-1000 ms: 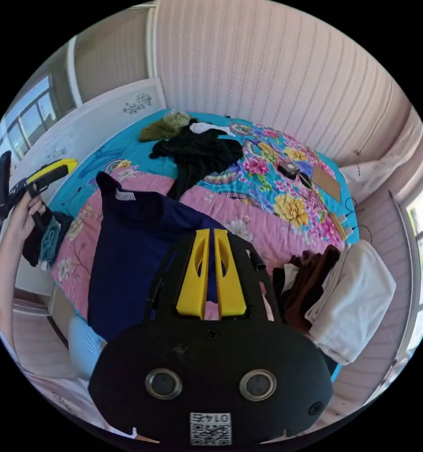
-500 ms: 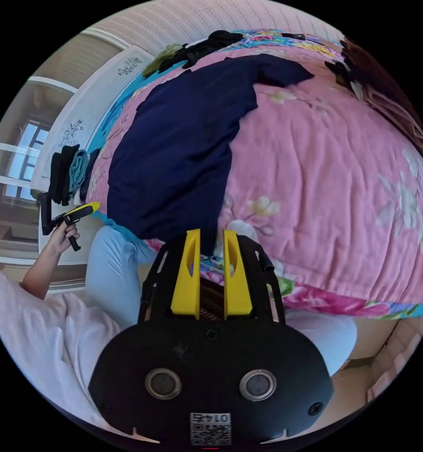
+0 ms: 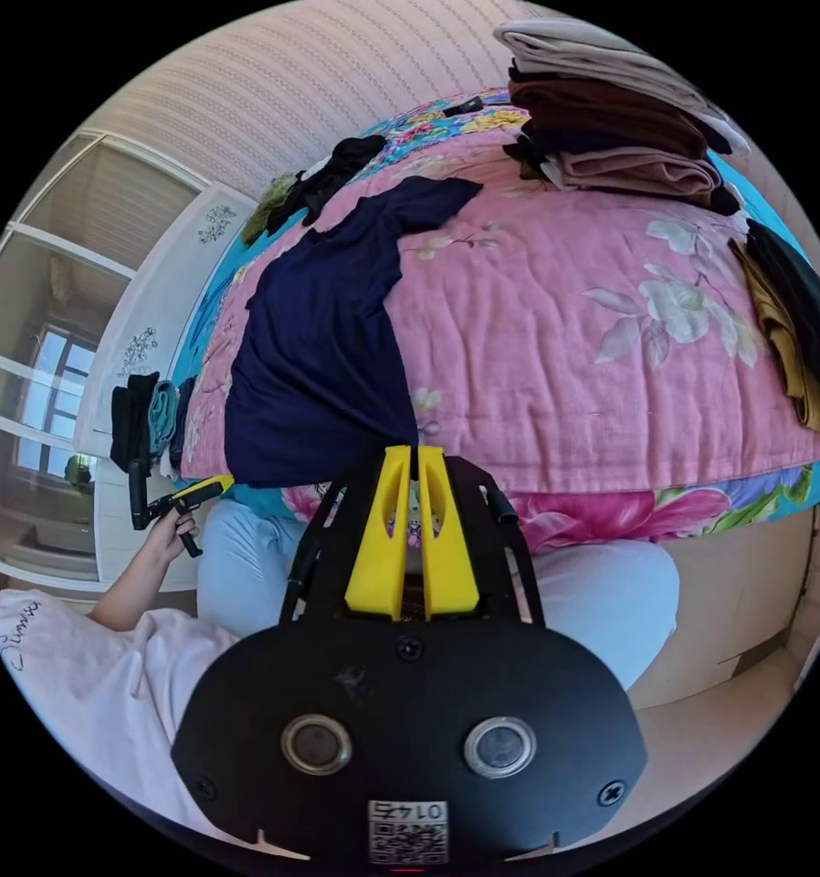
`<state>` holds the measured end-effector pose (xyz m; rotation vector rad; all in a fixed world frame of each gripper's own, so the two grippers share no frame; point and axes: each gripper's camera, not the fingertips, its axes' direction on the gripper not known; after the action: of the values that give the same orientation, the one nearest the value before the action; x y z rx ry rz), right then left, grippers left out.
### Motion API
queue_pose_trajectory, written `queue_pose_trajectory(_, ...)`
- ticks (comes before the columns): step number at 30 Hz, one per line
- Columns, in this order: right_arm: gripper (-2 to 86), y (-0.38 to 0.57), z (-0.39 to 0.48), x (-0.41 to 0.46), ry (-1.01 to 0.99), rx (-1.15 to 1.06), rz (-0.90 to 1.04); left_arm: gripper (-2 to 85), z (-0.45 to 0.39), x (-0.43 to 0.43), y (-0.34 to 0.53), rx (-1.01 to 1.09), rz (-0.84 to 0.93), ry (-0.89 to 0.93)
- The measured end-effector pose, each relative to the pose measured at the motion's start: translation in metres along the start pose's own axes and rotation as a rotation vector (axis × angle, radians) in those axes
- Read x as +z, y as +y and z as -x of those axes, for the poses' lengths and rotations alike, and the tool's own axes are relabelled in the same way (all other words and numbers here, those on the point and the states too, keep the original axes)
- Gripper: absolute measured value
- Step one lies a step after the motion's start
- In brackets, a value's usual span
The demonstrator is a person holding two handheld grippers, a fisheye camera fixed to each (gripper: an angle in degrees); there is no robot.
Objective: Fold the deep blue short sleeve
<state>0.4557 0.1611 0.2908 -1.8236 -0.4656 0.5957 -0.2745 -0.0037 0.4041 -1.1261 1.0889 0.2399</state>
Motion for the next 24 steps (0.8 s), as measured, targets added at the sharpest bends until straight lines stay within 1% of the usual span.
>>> queue_pose_trajectory(5, 0.5, 0.001, -0.016, 0.001, -0.014, 0.029, 0.009, 8.3, -0.006, -0.003, -0.007, 0.041, 0.023, -0.031)
queue_pose_trajectory(6, 0.5, 0.002, -0.018, 0.001, -0.017, 0.031, 0.011, 7.9, -0.005, -0.003, -0.008, 0.033, 0.04, -0.059)
queue_pose_trajectory(8, 0.5, 0.003, -0.021, -0.001, -0.023, 0.036, 0.014, 7.5, -0.003, -0.011, -0.007, 0.004, 0.045, -0.06)
queue_pose_trajectory(10, 0.5, 0.005, -0.023, -0.005, -0.036, 0.033, 0.011, 7.7, -0.001, -0.028, -0.001, -0.027, 0.013, -0.029)
queue_pose_trajectory(11, 0.5, 0.006, -0.023, -0.008, -0.043, 0.027, 0.009, 7.8, -0.002, -0.041, 0.005, -0.023, -0.034, -0.026)
queue_pose_trajectory(14, 0.5, 0.009, -0.024, -0.012, -0.047, 0.003, 0.019, 8.1, -0.005, -0.054, 0.015, -0.017, -0.088, -0.124)
queue_pose_trajectory(16, 0.5, 0.011, -0.025, -0.01, -0.052, -0.003, 0.038, 7.1, 0.0, -0.048, 0.014, -0.058, -0.044, -0.141)
queue_pose_trajectory(18, 0.5, 0.015, -0.026, -0.011, -0.076, 0.001, 0.049, 3.5, 0.01, -0.044, 0.015, -0.097, 0.032, -0.072)
queue_pose_trajectory(21, 0.5, 0.019, -0.024, -0.022, -0.128, -0.012, 0.027, -0.2, 0.016, -0.067, 0.028, -0.076, 0.037, 0.016)
queue_pose_trajectory(22, 0.5, 0.02, -0.023, -0.026, -0.132, -0.02, 0.021, -0.5, 0.017, -0.076, 0.033, -0.069, 0.022, 0.035)
queue_pose_trajectory(24, 0.5, 0.026, -0.022, -0.045, -0.163, -0.062, -0.002, -0.8, 0.024, -0.117, 0.057, -0.059, -0.069, 0.192)
